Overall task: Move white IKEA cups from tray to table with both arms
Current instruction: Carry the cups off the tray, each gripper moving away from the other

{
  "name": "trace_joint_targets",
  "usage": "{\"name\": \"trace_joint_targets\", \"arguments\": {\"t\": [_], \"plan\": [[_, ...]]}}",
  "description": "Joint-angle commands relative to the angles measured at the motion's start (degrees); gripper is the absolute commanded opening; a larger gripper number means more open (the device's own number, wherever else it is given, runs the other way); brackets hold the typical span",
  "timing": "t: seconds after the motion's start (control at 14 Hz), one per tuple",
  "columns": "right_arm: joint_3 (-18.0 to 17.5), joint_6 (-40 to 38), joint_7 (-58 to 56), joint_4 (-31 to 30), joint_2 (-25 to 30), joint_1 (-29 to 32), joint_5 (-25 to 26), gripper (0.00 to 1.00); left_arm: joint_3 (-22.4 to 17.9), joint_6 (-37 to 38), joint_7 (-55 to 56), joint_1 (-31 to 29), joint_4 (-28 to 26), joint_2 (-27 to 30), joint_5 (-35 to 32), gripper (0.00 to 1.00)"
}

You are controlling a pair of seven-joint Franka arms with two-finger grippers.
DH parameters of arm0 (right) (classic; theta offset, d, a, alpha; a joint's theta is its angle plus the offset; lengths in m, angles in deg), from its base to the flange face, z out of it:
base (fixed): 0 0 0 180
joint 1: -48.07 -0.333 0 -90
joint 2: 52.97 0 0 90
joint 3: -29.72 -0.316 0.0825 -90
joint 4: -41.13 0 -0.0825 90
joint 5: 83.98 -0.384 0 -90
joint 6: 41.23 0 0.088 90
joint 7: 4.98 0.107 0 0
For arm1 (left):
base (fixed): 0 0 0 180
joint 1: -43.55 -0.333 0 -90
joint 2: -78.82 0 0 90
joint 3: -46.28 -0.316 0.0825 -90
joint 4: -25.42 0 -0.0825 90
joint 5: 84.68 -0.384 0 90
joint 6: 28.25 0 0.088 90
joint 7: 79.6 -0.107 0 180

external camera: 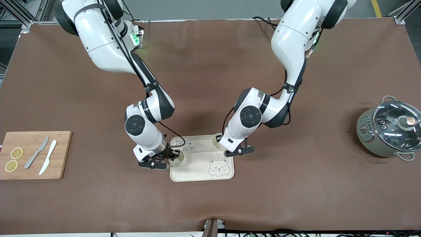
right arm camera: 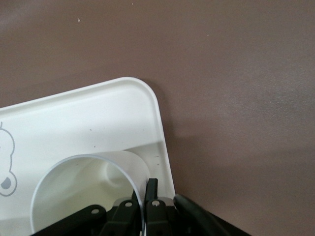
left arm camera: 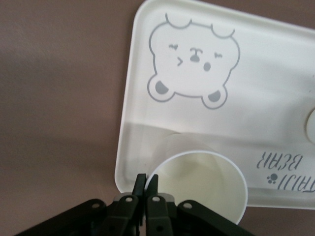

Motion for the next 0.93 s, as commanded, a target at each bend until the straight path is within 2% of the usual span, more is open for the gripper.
{"name": "trace_joint_targets", "arguments": {"t": [0.0, 0.29, 0.57, 0.71, 0.86], "plan": [[0.5, -0.1, 1.3, 1.1, -0.5, -0.5, 1.0, 0.0, -0.4, 4.2, -2.2, -2.6, -0.1, 2.8, 0.2, 0.0], [0.3, -1.5, 1.3, 2.6, 0.3, -0.4, 0.2, 0.0, -0.4, 11.0, -6.6, -6.7, 0.3, 5.0, -1.8, 0.0], [0.3, -15.3, -0.5, 8.3, 2.2, 2.8, 0.4, 0.0, -1.5, 16.0, -9.6, -9.6, 0.3, 8.7, -6.6, 0.0], [0.4, -20.8, -8.3, 9.9, 3.7, 5.4, 0.2, 0.0, -1.5, 17.5, -12.1, -12.2, 0.0, 9.9, -8.7, 0.0], [0.3, -22.0, -16.8, 9.9, 5.5, 9.1, 0.0, 0.0, -1.5, 19.3, -16.0, -15.2, 0.0, 10.4, -8.6, 0.0]]}}
